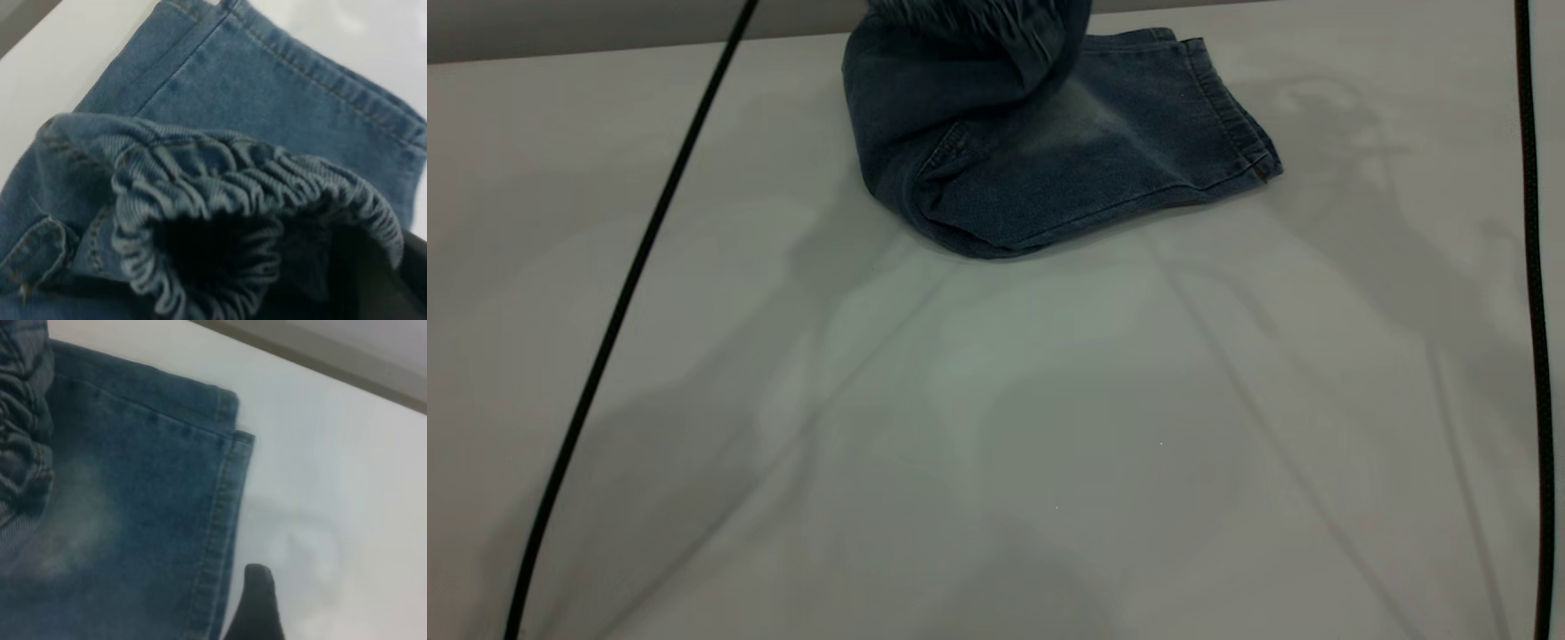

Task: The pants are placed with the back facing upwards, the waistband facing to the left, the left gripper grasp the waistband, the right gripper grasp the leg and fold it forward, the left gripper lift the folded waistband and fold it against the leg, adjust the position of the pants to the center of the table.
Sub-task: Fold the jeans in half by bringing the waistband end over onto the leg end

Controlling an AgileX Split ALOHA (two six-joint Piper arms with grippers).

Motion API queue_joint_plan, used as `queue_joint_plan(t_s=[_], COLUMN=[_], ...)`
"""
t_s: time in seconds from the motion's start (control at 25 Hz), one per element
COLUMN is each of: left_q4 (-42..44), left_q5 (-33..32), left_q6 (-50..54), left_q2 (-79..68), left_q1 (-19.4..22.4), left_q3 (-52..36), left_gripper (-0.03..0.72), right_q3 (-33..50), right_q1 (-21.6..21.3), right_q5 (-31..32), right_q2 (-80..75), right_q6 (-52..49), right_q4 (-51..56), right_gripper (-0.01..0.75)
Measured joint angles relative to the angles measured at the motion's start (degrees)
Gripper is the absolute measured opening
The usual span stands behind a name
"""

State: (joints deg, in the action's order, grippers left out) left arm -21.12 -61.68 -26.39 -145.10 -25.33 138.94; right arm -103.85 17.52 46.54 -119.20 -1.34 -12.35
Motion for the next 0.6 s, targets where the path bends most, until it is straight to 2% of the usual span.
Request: queue_joint_plan(t_s=[0.32, 0.6], left_q4=[0.0, 0.0], left_q5=[2.9, 8.8], left_q6=[-1.7, -1.7], left_q2=[-2.4, -2.6], left_q1=[0.0, 0.0], left_q3=[0.1, 0.1], left_gripper=[0.085, 0.097], right_q3=[0.0, 0.0], right_q1=[0.0, 0.0], right_q5=[-0.8, -1.2], right_q2=[0.0, -0.1], right_q6=[0.0, -0.3], right_q4=[-0.2, -1.0], right_gripper=[0.498, 0.498])
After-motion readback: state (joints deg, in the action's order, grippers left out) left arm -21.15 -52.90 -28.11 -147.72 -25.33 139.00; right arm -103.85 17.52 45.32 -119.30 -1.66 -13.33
